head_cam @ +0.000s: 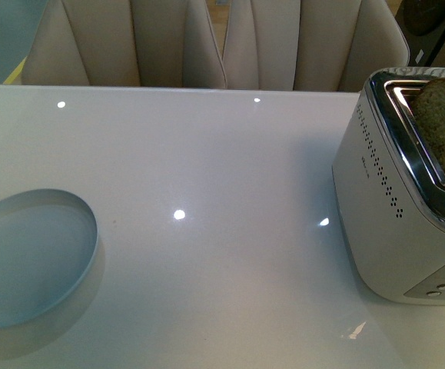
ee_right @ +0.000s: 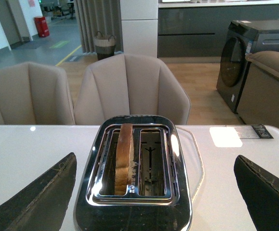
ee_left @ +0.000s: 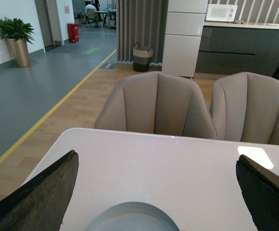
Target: Left arm holds plate, right arm toasts bread
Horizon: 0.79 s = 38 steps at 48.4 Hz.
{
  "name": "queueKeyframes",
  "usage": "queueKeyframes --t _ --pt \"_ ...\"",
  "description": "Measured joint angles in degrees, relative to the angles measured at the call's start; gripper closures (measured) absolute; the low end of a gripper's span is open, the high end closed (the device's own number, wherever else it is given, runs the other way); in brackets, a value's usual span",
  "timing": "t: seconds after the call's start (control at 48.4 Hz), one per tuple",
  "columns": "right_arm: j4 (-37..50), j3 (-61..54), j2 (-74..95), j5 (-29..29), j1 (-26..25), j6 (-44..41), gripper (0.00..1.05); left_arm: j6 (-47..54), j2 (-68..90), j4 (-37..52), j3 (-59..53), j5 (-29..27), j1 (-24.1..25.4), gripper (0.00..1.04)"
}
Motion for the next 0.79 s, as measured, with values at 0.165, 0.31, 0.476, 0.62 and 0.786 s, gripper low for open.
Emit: queueKeyframes --t 0.165,0.31,0.476,0.62,0.786 --pt "0.0 0.0 0.0 0.0 0.0 0.0 0.09 0.0 0.0 0.0 0.0 0.0 0.0 0.07" --pt "0.0 0.0 0.0 0.0 0.0 0.0 0.09 0.0 0.0 0.0 0.0 0.0 0.0 0.07" --pt "0.0 0.0 0.0 0.0 0.0 0.0 0.09 0.0 0.0 0.0 0.0 0.0 0.0 0.07" --pt "0.0 0.0 0.0 0.0 0.0 0.0 0.09 0.0 0.0 0.0 0.0 0.0 0.0 0.07" --pt "0.0 0.0 0.0 0.0 0.0 0.0 0.09 0.0 0.0 0.0 0.0 0.0 0.0 0.07"
